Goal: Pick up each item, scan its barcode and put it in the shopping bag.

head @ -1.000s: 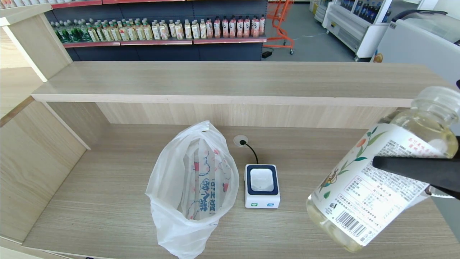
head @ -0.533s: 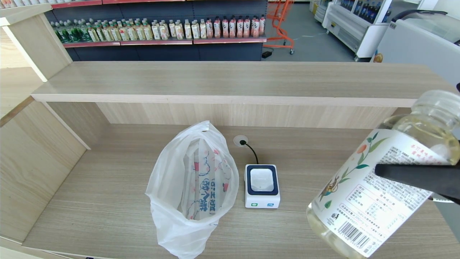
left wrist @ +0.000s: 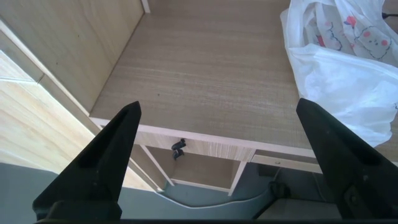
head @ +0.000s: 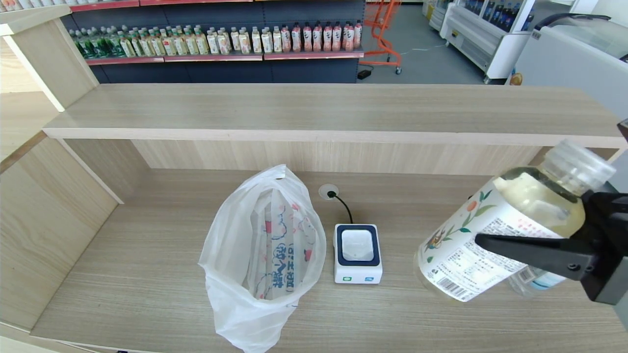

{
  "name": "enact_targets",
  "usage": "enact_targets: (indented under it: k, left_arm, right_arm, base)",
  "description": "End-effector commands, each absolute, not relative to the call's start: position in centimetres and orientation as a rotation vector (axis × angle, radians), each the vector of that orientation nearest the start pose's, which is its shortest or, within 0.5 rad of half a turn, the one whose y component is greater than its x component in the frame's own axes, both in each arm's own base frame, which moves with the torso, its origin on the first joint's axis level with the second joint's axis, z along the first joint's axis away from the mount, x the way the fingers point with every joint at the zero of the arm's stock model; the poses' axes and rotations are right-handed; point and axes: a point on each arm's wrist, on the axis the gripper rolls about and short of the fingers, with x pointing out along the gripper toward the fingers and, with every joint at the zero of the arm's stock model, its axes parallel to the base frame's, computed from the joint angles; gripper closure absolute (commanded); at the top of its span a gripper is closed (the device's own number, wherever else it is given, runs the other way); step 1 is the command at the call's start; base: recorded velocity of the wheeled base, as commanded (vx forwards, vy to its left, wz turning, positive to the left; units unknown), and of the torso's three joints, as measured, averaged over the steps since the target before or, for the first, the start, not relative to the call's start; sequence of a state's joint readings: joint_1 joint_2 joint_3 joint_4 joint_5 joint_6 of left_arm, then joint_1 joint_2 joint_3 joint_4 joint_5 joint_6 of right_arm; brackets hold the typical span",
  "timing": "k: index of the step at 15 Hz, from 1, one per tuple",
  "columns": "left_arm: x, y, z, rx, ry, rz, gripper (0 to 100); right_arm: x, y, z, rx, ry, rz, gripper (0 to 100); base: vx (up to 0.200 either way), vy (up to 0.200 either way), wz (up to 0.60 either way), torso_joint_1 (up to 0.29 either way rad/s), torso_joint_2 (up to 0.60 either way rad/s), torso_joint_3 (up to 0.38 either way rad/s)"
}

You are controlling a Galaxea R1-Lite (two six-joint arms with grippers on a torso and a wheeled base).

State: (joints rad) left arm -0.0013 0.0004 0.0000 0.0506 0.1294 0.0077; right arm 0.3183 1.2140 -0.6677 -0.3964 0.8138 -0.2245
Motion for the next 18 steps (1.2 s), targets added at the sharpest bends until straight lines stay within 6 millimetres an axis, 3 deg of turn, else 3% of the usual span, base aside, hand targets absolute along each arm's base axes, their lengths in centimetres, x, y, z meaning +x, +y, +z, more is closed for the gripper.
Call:
enact_targets:
  k: [1, 2, 6, 10, 15, 18]
  left_arm:
    - [-2.3, 0.3, 7.0, 0.011, 0.051, 0.127, 0]
    - [-2.3, 0.3, 7.0, 0.011, 0.051, 0.127, 0]
    - [-2.3, 0.3, 7.0, 0.011, 0.051, 0.127, 0]
    - [-2.3, 0.3, 7.0, 0.011, 0.053, 0.127, 0]
    - [-2.3, 0.3, 7.0, 0.011, 0.051, 0.127, 0]
    - [-2.3, 0.3, 7.0, 0.011, 0.051, 0.127, 0]
  right_arm:
    - [20.3, 5.9, 21.2, -0.296, 0.071, 1.057, 100]
    - [21.9, 5.9, 20.1, -0.431, 0.023, 1.056, 100]
    - [25.8, 7.1, 17.7, -0.593, -0.1, 1.074, 100]
    - [28.2, 9.2, 15.7, -0.617, -0.168, 1.143, 100]
    - [30.2, 10.1, 13.0, -0.687, -0.268, 1.245, 100]
    - [31.2, 10.4, 13.1, -0.73, -0.327, 1.244, 100]
  base:
    - [0.0, 0.0, 0.0, 0.0, 0.0, 0.0]
    - [0.0, 0.0, 0.0, 0.0, 0.0, 0.0]
    - [0.0, 0.0, 0.0, 0.0, 0.0, 0.0]
    - [0.0, 0.0, 0.0, 0.0, 0.0, 0.0]
    - [0.0, 0.0, 0.0, 0.0, 0.0, 0.0]
    - [0.0, 0.0, 0.0, 0.0, 0.0, 0.0]
